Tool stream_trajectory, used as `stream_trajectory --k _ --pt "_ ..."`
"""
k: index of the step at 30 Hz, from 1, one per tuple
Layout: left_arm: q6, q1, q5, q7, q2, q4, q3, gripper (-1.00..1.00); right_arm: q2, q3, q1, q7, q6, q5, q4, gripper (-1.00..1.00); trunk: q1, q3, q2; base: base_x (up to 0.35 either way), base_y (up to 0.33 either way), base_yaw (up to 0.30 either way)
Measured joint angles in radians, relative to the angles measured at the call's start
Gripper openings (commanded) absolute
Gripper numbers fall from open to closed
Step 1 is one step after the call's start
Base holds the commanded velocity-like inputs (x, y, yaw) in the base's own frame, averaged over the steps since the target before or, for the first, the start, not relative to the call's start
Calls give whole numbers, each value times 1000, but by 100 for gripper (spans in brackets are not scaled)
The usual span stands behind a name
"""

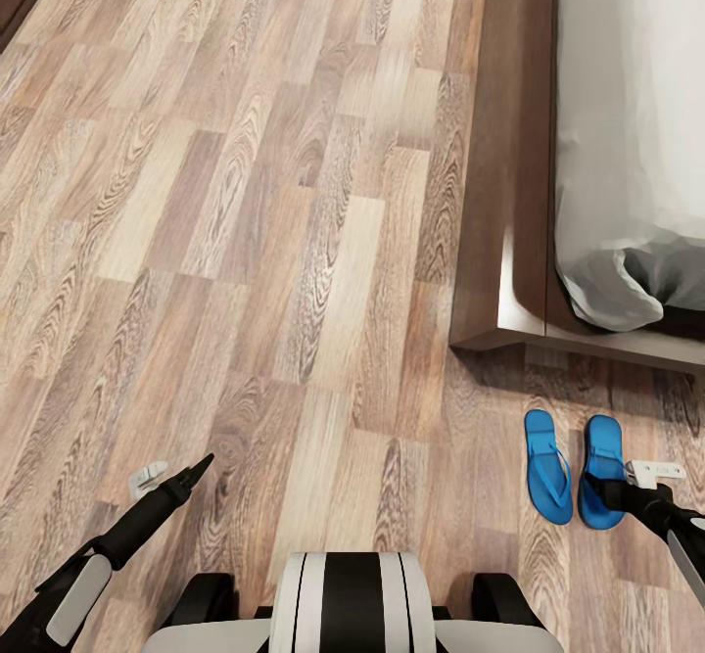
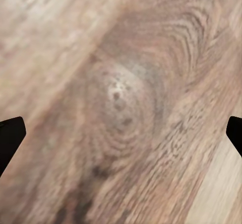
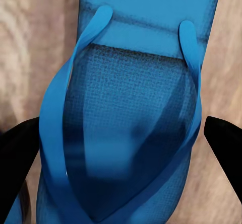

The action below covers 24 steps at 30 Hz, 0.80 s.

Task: In the bedroom, move the book from the bed onto either nightstand, and place the two sandals side by side next to the bed.

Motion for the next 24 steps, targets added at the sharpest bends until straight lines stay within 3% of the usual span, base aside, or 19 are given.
stream_trajectory --k 7,24 --pt "0 1 0 0 0 1 0 100 0 0 -1 -1 0 0 0 -100 1 -11 -1 0 0 0" --pt "0 0 1 -1 0 1 0 100 0 0 0 -1 0 0 0 -100 1 -12 -1 0 0 0"
